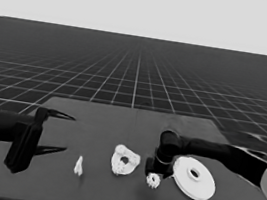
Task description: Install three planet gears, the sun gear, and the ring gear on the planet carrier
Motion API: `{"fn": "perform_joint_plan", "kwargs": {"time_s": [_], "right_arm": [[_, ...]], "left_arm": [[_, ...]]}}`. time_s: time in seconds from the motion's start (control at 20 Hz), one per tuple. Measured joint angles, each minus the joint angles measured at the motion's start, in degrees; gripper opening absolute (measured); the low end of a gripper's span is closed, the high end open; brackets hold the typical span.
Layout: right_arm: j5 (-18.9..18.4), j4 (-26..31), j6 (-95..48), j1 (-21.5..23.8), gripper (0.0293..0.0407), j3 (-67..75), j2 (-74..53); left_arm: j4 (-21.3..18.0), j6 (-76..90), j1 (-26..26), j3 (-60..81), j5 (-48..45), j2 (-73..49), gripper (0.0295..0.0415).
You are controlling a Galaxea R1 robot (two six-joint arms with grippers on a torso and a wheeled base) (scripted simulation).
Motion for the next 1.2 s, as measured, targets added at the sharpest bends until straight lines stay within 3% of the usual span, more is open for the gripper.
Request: {"fn": "perform_joint_plan", "kwargs": {"time_s": [0.15, 0.4, 0.5, 0.55, 0.9, 1.05, 1.2], "right_arm": [[1.27, -3.39, -1.73, -3.65, 0.0385, -2.79, 0.69], [1.63, -4.15, -2.15, -4.38, 0.0385, -3.51, 0.88], [1.65, -4.18, -2.17, -4.41, 0.0314, -3.54, 0.88], [1.65, -4.19, -2.17, -4.4, 0.031, -3.55, 0.89], [1.65, -4.2, -2.18, -4.41, 0.031, -3.55, 0.9], [-1.22, 5.99, 2.13, 6.0, 0.031, 3.17, -0.76], [-1.32, 8.45, 2.55, 8.5, 0.031, 3.68, -0.85]], "left_arm": [[0.0, 0.0, 0.0, 0.0, 0.0, 0.0, 0.0385], [0.0, 0.0, 0.0, 0.0, 0.0, 0.0, 0.0385], [0.0, 0.0, 0.0, 0.0, 0.0, 0.0, 0.0385], [0.0, 0.0, 0.0, 0.0, 0.0, 0.0, 0.0385], [0.0, 0.0, 0.0, 0.0, 0.0, 0.0, 0.0385], [0.0, 0.0, 0.0, 0.0, 0.0, 0.0, 0.0385], [0.0, 0.0, 0.0, 0.0, 0.0, 0.0, 0.0385]]}}
